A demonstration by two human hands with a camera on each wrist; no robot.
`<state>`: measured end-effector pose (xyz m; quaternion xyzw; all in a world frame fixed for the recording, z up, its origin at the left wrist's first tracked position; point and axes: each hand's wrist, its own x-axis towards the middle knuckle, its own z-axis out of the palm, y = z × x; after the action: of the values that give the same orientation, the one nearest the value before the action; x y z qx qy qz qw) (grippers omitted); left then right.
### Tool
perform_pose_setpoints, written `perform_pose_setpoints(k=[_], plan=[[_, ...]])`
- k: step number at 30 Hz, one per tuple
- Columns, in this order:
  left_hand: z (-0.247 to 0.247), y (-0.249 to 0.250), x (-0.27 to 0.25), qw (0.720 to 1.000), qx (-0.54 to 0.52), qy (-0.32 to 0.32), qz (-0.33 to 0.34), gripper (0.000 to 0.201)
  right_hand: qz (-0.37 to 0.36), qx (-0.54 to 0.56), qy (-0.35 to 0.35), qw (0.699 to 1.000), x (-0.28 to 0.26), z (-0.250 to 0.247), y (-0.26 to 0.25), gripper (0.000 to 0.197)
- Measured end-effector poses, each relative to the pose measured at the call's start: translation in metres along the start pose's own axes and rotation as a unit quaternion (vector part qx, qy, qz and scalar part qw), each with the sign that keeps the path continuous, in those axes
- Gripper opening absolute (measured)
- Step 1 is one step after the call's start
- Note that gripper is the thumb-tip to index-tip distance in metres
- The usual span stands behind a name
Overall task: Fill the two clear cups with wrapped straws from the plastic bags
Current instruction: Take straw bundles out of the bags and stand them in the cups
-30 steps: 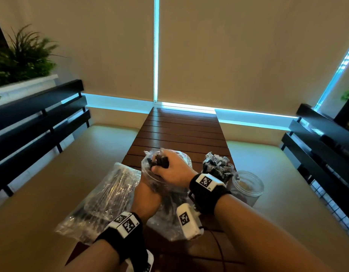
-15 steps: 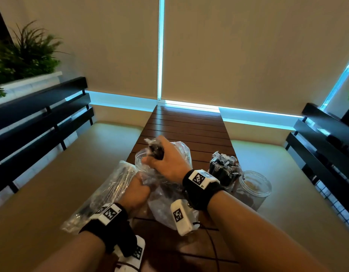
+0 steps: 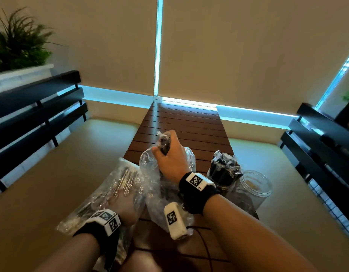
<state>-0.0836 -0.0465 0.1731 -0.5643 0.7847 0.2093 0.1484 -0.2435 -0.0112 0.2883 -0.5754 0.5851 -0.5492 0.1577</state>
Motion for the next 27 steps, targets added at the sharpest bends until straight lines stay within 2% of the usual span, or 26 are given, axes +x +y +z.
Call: perform_pose_setpoints(k=[4,6,8,11,12,13,14,16,17,22,25,27], plan=[[-0.015,0.03,-0.015,0.994,-0.039,0.001,0.098,0.053,0.022,-0.006,0.026,0.999,0.01,-0.004,0.003,0.027],[-0.02,0.036,-0.021,0.989,-0.065,0.003,0.13,0.05,0.026,-0.01,0.041,0.999,0.013,-0.007,0.003,0.027],[-0.021,0.037,-0.021,0.978,-0.139,-0.001,0.159,0.063,0.021,-0.015,0.06,0.998,0.016,-0.01,0.001,0.026],[-0.019,0.036,-0.019,0.926,-0.292,0.05,0.234,0.101,0.008,-0.019,0.094,0.995,0.017,-0.015,-0.005,0.025],[-0.018,0.038,-0.019,0.912,-0.33,0.067,0.234,0.11,0.002,-0.021,0.106,0.994,0.018,-0.016,-0.008,0.025],[-0.017,0.041,-0.02,0.901,-0.363,0.078,0.224,0.107,-0.003,-0.02,0.118,0.993,0.019,-0.018,-0.012,0.024],[-0.016,0.045,-0.02,0.896,-0.378,0.093,0.214,0.089,-0.008,-0.019,0.129,0.991,0.02,-0.02,-0.015,0.022],[-0.016,0.051,-0.019,0.903,-0.35,0.139,0.207,0.03,-0.014,-0.013,0.15,0.988,0.025,-0.027,-0.024,0.02],[-0.016,0.053,-0.018,0.907,-0.329,0.164,0.206,0.02,-0.016,-0.007,0.16,0.987,0.027,-0.031,-0.027,0.019],[-0.019,0.054,-0.013,0.922,-0.294,0.187,0.167,0.028,-0.016,0.023,0.226,0.974,0.043,-0.065,-0.047,0.02],[-0.022,0.056,-0.009,0.911,-0.331,0.186,0.16,0.015,-0.003,0.058,0.268,0.962,0.053,-0.092,-0.063,0.02],[-0.027,0.061,-0.01,0.898,-0.356,0.204,0.157,0.021,0.007,0.094,0.291,0.952,0.06,-0.109,-0.073,0.021]])
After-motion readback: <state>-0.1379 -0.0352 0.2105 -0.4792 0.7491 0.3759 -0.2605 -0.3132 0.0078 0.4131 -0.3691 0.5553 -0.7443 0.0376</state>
